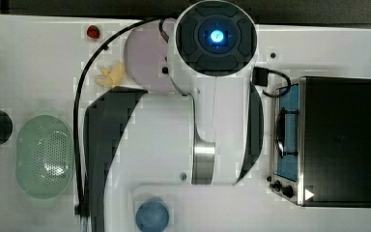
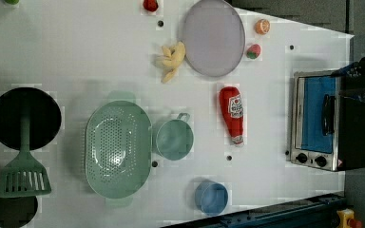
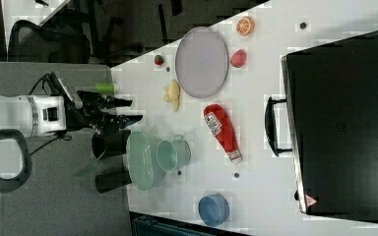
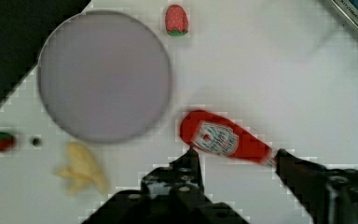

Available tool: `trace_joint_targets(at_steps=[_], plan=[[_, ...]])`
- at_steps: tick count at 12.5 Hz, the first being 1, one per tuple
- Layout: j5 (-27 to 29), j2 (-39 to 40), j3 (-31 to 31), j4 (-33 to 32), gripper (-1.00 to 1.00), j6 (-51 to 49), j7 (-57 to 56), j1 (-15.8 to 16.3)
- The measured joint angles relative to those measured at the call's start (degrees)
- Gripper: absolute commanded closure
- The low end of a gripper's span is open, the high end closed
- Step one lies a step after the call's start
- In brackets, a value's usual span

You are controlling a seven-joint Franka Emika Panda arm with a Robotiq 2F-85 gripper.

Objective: Pick Ketchup from the table and place it in strainer.

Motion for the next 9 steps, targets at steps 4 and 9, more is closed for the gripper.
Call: trace_joint_targets(at_steps=[4,9], plan=[[0.3,-13.0,1.1,-9.5,-1.0,-9.2,-0.1,-4.2],[0.8,-14.0,1.9,-8.9,-1.0,-3.7,-5.3,-5.8]])
